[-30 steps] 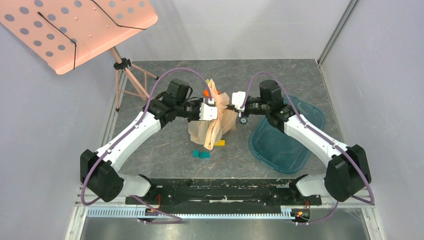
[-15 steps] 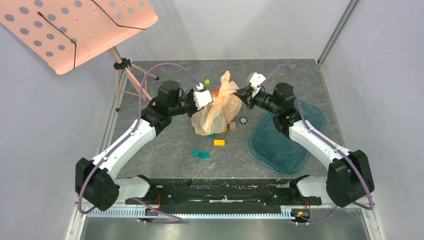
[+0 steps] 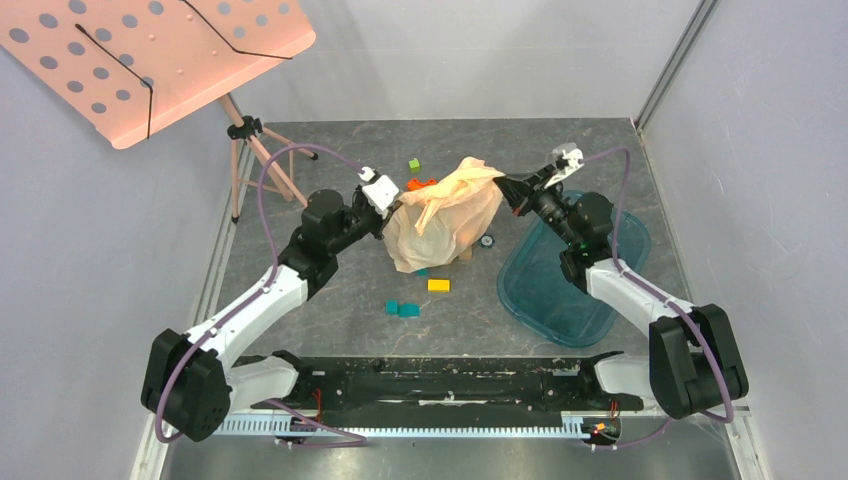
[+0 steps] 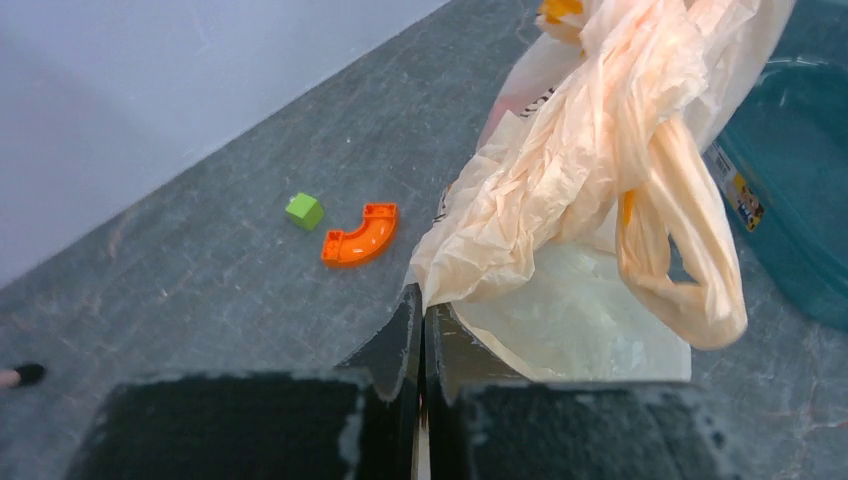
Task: Take the fake fruits out of the plastic bag
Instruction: Untie the plastic bag at the center of the board.
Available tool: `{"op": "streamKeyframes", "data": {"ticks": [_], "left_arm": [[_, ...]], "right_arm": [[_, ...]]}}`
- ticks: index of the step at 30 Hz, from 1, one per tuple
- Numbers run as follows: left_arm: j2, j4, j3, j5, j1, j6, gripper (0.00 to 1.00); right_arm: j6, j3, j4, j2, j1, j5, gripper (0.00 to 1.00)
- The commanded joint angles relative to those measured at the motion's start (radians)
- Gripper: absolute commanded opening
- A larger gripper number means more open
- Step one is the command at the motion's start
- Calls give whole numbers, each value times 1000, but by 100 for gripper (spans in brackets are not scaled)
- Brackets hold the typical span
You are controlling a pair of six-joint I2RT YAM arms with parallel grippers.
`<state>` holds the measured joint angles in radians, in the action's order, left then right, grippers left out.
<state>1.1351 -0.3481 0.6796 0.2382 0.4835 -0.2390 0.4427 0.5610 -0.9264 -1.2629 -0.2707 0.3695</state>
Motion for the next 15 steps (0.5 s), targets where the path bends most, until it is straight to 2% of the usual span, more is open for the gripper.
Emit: {"op": "streamKeyframes", "data": {"ticks": [1,7,13,15], "left_arm": [[-39,-303,-114,-163,-11,261,2],[-26,-456,-219,-123,-11,343,2],[-32,-484,-246,-99,-11,328,2],[-38,-468,-240,-86,-11,309,2]], "right_arm": [[251,-99,-245,41,14,-189,0],[395,-258,-507,-10,14,-178,0],[385,-299,-587,-20,15,-161,0],[348,-296,-568,-8,14,-150,5]]}}
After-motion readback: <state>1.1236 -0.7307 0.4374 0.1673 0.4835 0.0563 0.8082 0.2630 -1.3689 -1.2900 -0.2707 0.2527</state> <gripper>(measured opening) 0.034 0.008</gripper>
